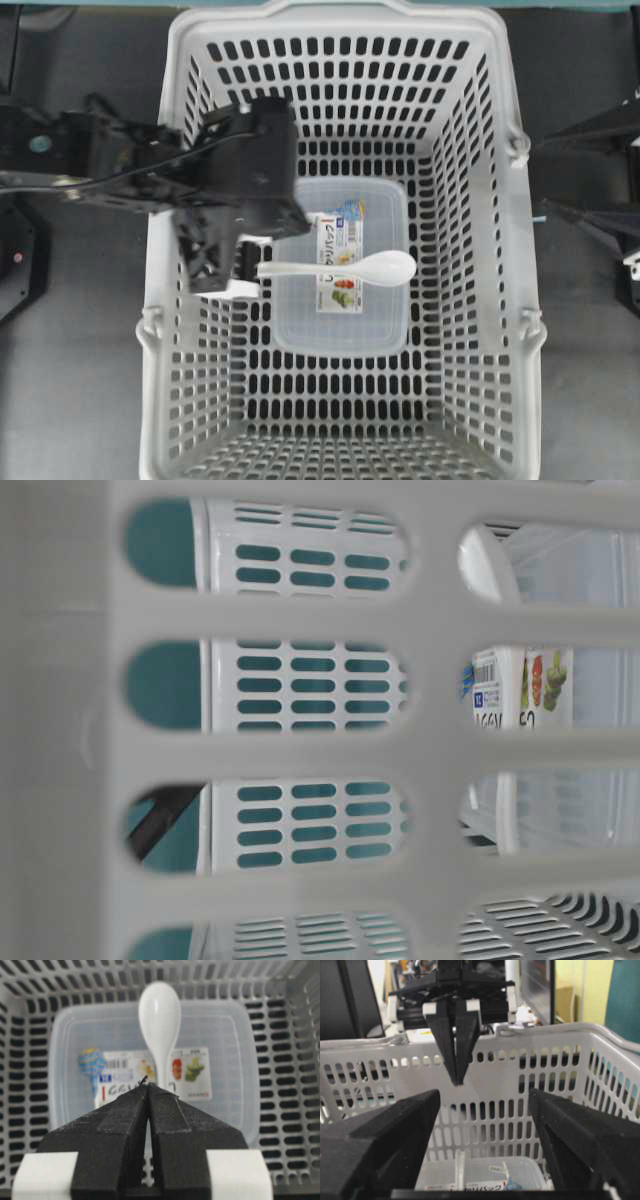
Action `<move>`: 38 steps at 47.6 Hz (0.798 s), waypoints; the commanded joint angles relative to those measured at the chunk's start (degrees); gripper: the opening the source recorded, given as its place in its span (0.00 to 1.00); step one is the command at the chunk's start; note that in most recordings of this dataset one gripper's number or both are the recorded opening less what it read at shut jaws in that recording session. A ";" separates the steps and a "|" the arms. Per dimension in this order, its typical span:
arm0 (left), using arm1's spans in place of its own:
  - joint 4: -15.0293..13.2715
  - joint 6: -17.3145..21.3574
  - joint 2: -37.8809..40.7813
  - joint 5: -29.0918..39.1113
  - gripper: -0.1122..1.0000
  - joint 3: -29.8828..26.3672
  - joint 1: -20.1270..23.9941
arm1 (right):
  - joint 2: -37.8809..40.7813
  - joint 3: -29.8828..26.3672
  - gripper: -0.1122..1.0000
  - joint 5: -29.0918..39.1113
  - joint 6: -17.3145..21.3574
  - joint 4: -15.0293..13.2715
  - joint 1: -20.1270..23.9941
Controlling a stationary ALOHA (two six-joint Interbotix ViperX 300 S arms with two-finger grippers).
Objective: Pick up the chinese spoon from the shopping basket with the left arm.
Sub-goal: 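Lower the open left gripper around the white spoon's handle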
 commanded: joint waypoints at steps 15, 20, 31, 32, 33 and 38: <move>0.18 -0.79 7.47 4.39 0.59 -4.31 -0.44 | 0.26 -1.14 0.72 -0.09 -0.09 0.18 -0.26; 0.26 -0.97 10.28 4.83 0.83 -5.63 -0.53 | 0.35 -1.14 0.72 -0.09 -0.09 0.18 -0.26; 0.18 -0.97 16.08 4.92 0.84 -7.29 -1.93 | 0.26 -1.14 0.72 -0.26 -0.09 0.18 -0.26; 0.18 -0.97 16.44 4.92 0.84 -7.29 -2.20 | 0.26 -1.14 0.72 -0.18 -0.09 0.18 -0.26; 0.18 -0.97 16.79 4.92 0.84 -7.29 -2.37 | 0.26 -1.14 0.72 -0.18 -0.09 0.18 -0.26; 0.18 -0.79 18.19 4.92 0.84 -6.94 -3.08 | 0.26 -1.14 0.72 -0.26 -0.09 0.18 -0.26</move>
